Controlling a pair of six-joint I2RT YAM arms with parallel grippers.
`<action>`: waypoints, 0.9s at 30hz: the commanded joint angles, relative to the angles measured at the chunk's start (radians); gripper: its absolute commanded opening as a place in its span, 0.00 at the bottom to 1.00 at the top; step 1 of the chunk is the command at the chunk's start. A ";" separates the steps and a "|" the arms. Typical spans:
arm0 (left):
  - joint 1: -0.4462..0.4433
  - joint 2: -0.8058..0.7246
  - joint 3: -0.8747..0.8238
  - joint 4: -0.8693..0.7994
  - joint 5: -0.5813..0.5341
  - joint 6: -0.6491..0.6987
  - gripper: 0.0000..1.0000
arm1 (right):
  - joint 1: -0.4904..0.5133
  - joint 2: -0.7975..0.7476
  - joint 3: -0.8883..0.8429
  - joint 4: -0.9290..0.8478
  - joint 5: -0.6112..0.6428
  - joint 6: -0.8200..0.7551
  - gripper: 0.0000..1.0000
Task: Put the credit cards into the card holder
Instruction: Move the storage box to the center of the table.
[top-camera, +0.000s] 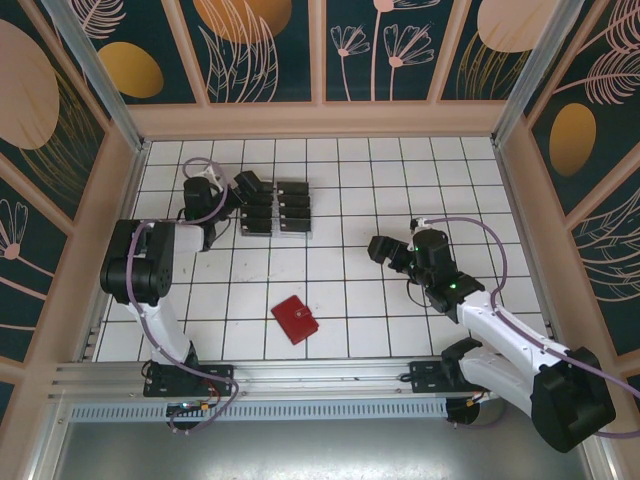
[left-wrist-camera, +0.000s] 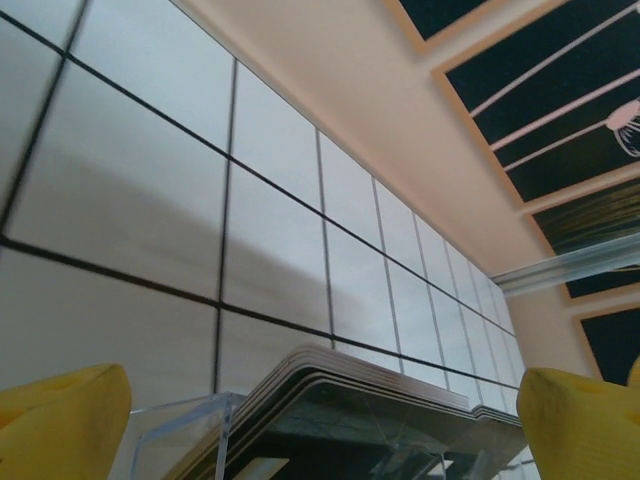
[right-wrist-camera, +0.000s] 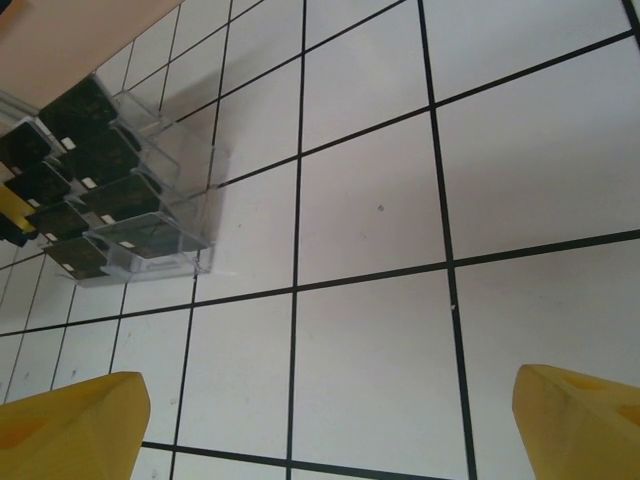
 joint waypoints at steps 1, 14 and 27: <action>-0.052 -0.055 -0.050 0.116 -0.047 -0.067 0.98 | -0.002 0.017 -0.019 0.037 -0.041 0.019 0.92; -0.147 -0.238 0.006 -0.242 -0.340 0.019 0.99 | 0.027 0.025 0.034 -0.049 -0.063 -0.006 0.84; -0.148 -0.357 -0.085 -0.356 -0.373 0.145 0.99 | 0.236 0.023 0.073 -0.159 0.043 0.026 0.79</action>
